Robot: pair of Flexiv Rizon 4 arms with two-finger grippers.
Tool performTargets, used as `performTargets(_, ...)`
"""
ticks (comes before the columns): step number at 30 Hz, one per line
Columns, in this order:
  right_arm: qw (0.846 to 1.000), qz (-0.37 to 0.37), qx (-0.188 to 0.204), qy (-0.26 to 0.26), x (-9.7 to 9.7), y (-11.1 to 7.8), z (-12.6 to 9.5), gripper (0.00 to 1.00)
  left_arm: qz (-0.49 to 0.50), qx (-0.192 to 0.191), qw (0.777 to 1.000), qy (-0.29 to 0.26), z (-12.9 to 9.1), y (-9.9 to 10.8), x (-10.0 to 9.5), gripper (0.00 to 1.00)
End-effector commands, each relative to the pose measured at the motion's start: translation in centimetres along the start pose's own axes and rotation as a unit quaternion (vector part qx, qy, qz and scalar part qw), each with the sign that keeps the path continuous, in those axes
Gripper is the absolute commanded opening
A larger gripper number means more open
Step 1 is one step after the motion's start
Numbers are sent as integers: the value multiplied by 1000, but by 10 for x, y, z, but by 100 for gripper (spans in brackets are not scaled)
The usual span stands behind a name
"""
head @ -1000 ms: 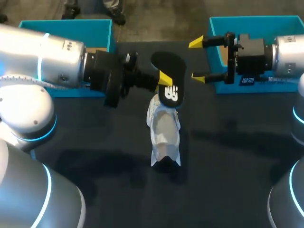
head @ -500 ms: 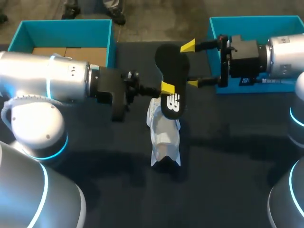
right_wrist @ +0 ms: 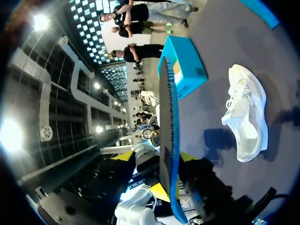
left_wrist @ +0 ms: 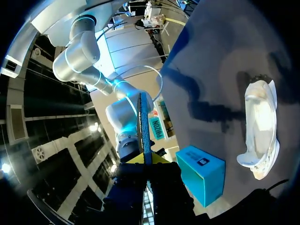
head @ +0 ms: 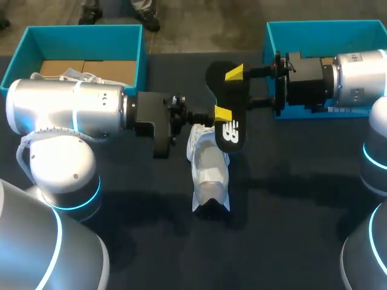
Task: Take the shoe out of the shoebox, open the shoe tongue, remove and reinsert the insole, then place the shoe into the shoebox
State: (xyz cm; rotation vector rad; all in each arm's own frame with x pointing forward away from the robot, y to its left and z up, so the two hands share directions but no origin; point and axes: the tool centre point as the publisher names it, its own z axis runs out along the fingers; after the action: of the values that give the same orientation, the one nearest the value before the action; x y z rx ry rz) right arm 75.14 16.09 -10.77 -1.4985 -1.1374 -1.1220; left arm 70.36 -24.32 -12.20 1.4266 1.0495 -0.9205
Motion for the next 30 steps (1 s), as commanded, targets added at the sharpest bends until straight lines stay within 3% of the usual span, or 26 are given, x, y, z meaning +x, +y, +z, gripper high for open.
performTargets(1, 1000, 0, -3, 0, -1, 0, 3, 23, 2, -3, 1000, -1, -2, -1, 0, 0)
performTargets(3, 1000, 0, -5, -1, -1, 1, 4, 5, 1, -5, 1000, 0, -3, -1, 0, 0)
performTargets(4, 1000, -1, -5, -1, -1, 2, 4, 0, 0, -6, 1000, 0, -3, -1, 0, 0)
performTargets(13, 1000, -3, -2, -3, -5, 4, 10, 0, -6, -8, 1000, 5, -6, -2, 0, 0)
performTargets(14, 1000, -2, -3, -3, -6, 5, 10, 0, -9, -10, 1000, 9, -7, -3, 0, 15)
performTargets(15, 1000, -1, -4, -3, -7, 6, 10, 0, -17, -11, 1000, 14, -7, -3, 0, 100)
performTargets(24, 1000, 15, -4, -16, -26, 18, 7, 0, -49, 10, 997, 65, -32, -5, -10, 100)
performTargets(30, 999, 25, -2, -22, -38, 21, 7, 0, -69, 40, 988, 129, -52, -6, -15, 100)
